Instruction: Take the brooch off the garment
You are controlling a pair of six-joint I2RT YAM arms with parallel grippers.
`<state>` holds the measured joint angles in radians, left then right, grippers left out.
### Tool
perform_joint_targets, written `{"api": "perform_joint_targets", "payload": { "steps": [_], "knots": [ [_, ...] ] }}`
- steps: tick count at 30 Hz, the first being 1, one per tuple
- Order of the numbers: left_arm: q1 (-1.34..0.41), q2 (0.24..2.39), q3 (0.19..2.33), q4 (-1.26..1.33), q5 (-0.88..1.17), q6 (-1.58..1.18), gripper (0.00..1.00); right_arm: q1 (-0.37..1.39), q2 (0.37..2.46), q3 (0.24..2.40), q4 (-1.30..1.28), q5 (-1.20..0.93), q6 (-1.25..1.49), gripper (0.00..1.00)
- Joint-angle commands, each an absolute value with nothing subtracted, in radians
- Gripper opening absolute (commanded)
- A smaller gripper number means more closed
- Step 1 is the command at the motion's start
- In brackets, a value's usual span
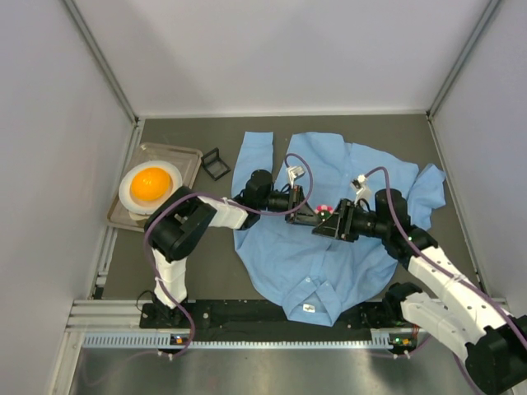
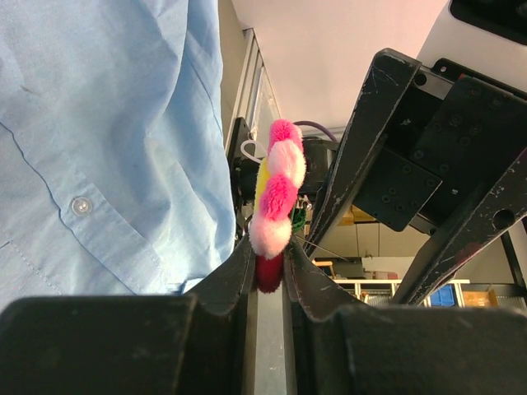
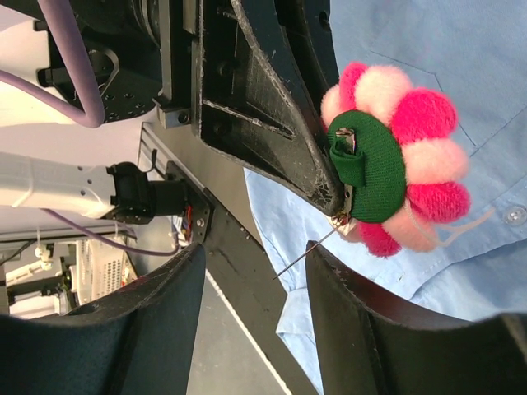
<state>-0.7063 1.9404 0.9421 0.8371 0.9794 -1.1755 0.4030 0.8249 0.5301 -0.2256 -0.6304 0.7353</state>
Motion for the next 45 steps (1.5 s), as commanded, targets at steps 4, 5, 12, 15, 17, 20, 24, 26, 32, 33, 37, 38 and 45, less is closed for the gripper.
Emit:
{"api": "perform_joint_targets", "payload": {
  "steps": [4,5,12,15,17,20,24,26,32,33,37,38,45],
  "knots": [
    [-0.703,1.936,0.945,0.894,0.991,-1.151,0.00,0.394,0.844,0.558,-0.167,-0.634,0.761,0.52],
    [-0.703,1.939,0.945,0.896,0.991,-1.152,0.00,0.393,0.845,0.561,-0.170,-0.629,0.759,0.52],
    [-0.706,1.939,0.936,0.899,1.003,-1.149,0.00,0.376,0.873,0.584,-0.170,-0.630,0.730,0.52],
    [-0.707,1.940,0.930,0.900,1.014,-1.143,0.00,0.370,0.894,0.600,-0.173,-0.643,0.709,0.51],
    [-0.709,1.944,0.930,0.900,1.025,-1.140,0.00,0.364,0.908,0.614,-0.178,-0.660,0.696,0.50],
    [-0.710,1.948,0.925,0.900,1.029,-1.138,0.00,0.357,0.910,0.630,-0.190,-0.676,0.683,0.50],
    [-0.710,1.956,0.927,0.907,1.028,-1.141,0.00,0.354,0.905,0.641,-0.196,-0.680,0.680,0.50],
    [-0.712,1.957,0.933,0.907,1.031,-1.143,0.00,0.354,0.911,0.643,-0.198,-0.684,0.680,0.50],
    [-0.718,1.957,0.931,0.910,1.034,-1.144,0.00,0.354,0.923,0.653,-0.196,-0.666,0.672,0.50],
    [-0.718,1.957,0.931,0.910,1.034,-1.144,0.00,0.353,0.926,0.660,-0.196,-0.661,0.664,0.50],
    [-0.724,1.959,0.930,0.913,1.035,-1.147,0.00,0.345,0.954,0.681,-0.196,-0.647,0.646,0.50],
    [-0.724,1.957,0.927,0.913,1.037,-1.146,0.00,0.342,0.968,0.684,-0.198,-0.644,0.643,0.50],
    [-0.724,1.939,0.917,0.908,1.040,-1.138,0.00,0.344,0.968,0.696,-0.198,-0.670,0.647,0.50]
  ]
}}
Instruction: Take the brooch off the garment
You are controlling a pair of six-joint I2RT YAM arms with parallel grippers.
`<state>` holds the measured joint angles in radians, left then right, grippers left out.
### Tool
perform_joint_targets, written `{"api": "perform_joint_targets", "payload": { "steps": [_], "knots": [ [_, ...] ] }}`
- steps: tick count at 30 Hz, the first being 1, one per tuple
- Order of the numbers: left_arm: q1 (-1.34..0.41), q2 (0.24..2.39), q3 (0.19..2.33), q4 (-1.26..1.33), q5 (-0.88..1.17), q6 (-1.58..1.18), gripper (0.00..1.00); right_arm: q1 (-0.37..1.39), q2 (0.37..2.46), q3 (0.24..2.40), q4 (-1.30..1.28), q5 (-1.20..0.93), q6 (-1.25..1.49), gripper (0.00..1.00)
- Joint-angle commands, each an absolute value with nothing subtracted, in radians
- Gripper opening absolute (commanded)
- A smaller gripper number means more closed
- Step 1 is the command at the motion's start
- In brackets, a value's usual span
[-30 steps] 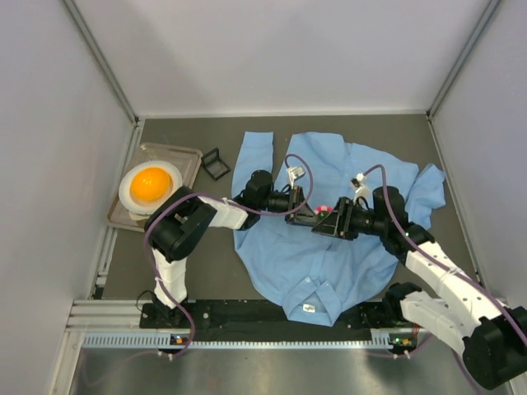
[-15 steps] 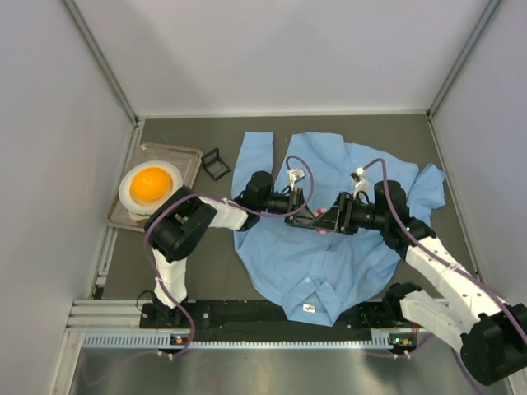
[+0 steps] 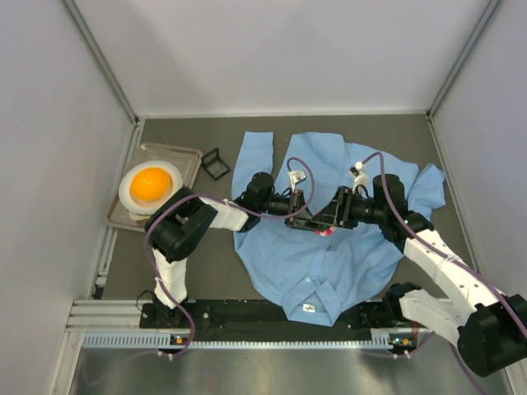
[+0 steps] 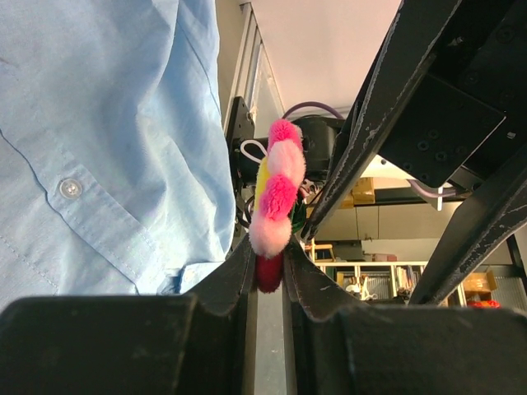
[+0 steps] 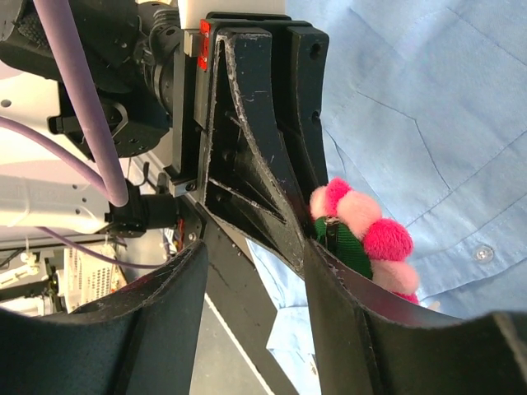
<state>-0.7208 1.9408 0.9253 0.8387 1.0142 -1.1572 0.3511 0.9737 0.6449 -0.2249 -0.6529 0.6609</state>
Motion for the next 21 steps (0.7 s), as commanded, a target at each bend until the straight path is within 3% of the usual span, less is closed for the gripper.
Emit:
{"api": "perform_joint_targets", "payload": {
  "steps": [1,9,14,21],
  "knots": [
    [-0.724,1.937,0.917,0.910,1.040,-1.140,0.00,0.344,0.960,0.699,-0.196,-0.682,0.652,0.50],
    [-0.726,1.973,0.917,0.997,1.051,-1.196,0.00,0.336,0.876,0.775,-0.248,-0.684,0.675,0.54],
    [-0.724,1.974,0.910,1.043,1.057,-1.239,0.00,0.295,0.813,0.816,-0.403,-0.572,0.585,0.56],
    [-0.726,1.928,0.885,1.032,1.069,-1.210,0.00,0.195,0.741,0.663,-0.410,-0.578,0.555,0.52]
  ]
}}
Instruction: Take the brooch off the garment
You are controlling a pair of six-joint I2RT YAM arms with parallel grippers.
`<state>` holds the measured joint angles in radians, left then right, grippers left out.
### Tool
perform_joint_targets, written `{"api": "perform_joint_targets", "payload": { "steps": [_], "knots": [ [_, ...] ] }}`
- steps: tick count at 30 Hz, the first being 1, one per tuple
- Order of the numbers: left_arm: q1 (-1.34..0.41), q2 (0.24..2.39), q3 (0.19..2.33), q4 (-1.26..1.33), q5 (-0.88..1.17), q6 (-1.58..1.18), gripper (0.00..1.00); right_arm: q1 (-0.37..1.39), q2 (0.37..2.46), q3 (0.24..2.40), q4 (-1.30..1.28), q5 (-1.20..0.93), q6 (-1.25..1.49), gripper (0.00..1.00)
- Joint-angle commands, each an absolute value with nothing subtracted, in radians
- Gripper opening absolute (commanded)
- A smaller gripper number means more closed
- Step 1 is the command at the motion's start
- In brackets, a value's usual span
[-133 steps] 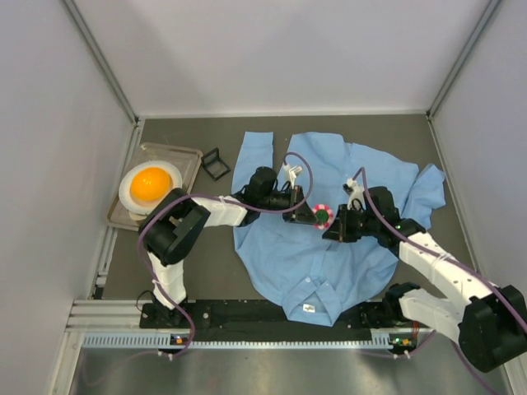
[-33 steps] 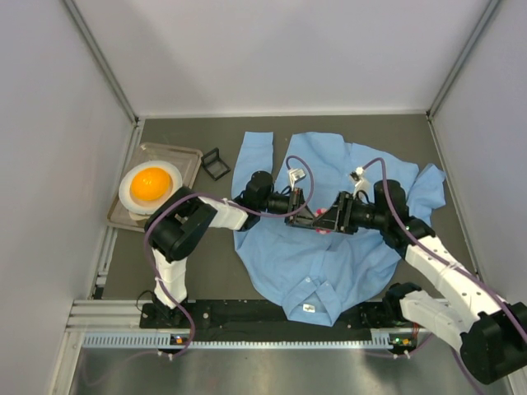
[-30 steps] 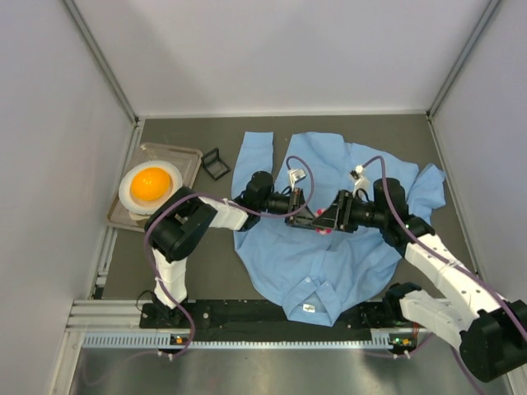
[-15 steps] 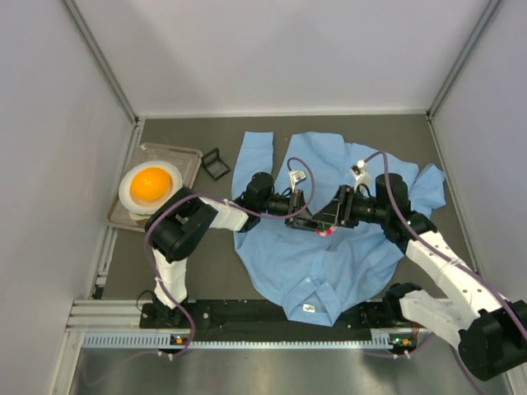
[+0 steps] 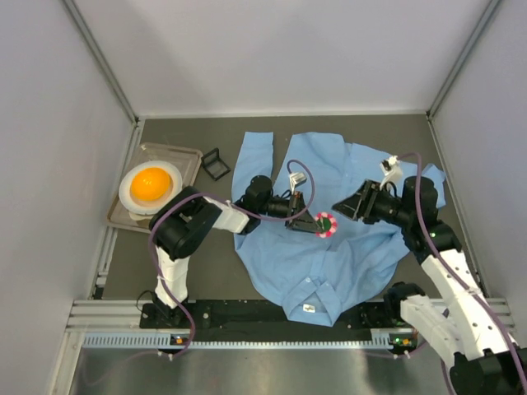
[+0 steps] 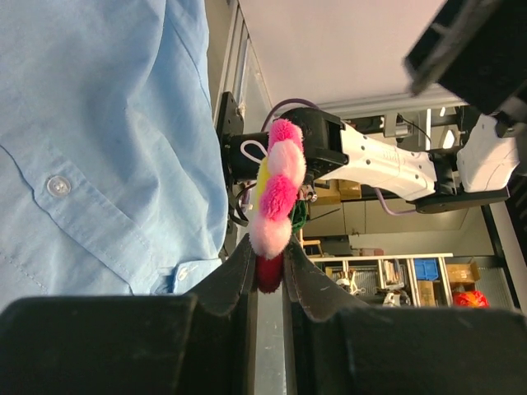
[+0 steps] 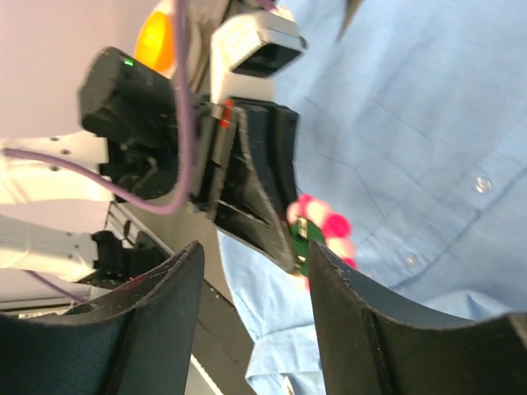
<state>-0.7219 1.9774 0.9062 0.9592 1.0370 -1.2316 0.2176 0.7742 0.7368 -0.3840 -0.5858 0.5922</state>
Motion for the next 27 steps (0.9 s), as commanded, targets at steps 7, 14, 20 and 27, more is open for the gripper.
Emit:
{"api": "perform_joint_targets", "payload": {
  "steps": [7,14,20,27],
  "knots": [
    [-0.739,1.904,0.839,1.066,1.075,-1.215,0.00,0.196,0.701,0.482,-0.158,-0.681,0.672,0.51],
    [-0.747,1.878,0.836,1.101,1.083,-1.232,0.00,0.195,0.710,0.390,-0.008,-0.742,0.726,0.41],
    [-0.752,1.878,0.844,1.100,1.086,-1.235,0.00,0.195,0.739,0.368,0.077,-0.776,0.759,0.35],
    [-0.752,1.881,0.848,1.115,1.086,-1.247,0.00,0.196,0.770,0.353,0.136,-0.805,0.779,0.33]
  ]
}}
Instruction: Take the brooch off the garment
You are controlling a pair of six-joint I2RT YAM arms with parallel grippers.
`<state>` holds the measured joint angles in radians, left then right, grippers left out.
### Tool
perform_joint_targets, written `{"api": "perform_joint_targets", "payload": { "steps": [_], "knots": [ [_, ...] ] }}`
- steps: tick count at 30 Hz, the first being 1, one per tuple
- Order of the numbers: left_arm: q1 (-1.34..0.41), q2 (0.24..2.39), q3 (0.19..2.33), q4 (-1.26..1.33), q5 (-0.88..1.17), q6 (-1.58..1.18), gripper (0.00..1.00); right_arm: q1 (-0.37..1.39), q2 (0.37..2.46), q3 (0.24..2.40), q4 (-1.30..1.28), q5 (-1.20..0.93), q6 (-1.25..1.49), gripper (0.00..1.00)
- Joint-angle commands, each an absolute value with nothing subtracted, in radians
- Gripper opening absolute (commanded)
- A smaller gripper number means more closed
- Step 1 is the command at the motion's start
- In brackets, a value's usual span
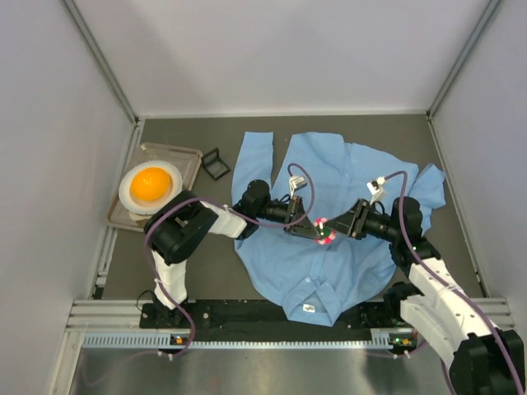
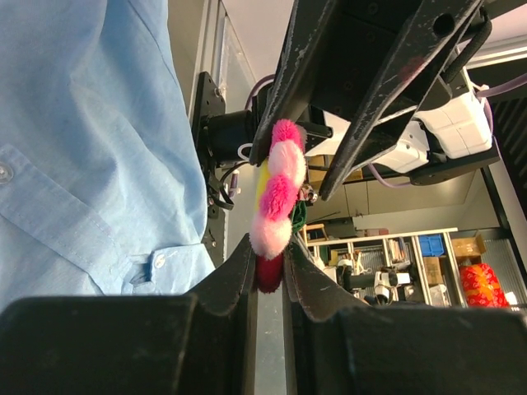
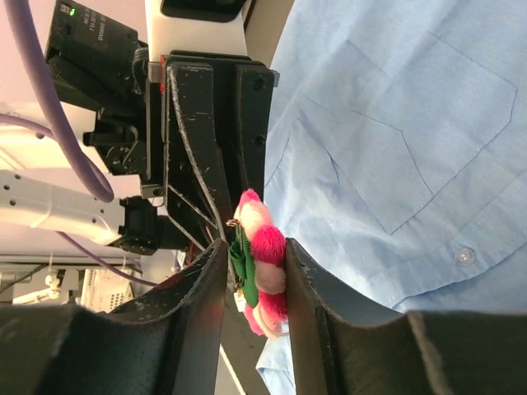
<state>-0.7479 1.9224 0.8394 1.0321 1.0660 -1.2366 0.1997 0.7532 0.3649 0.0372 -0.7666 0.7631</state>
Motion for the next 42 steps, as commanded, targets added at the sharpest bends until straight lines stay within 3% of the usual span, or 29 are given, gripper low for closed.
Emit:
{"api": "perform_joint_targets", "payload": {
  "steps": [1,11,31,42],
  "knots": [
    [-0.752,1.882,0.850,1.118,1.086,-1.247,0.00,0.196,0.772,0.351,0.144,-0.807,0.781,0.32],
    [-0.753,1.898,0.850,1.137,1.088,-1.261,0.00,0.198,0.773,0.339,0.160,-0.827,0.784,0.29],
    [-0.753,1.911,0.854,1.144,1.089,-1.270,0.00,0.201,0.758,0.328,0.138,-0.854,0.776,0.33],
    [-0.753,1.910,0.861,1.137,1.091,-1.273,0.00,0.215,0.772,0.324,0.152,-0.848,0.775,0.20]
  ]
}}
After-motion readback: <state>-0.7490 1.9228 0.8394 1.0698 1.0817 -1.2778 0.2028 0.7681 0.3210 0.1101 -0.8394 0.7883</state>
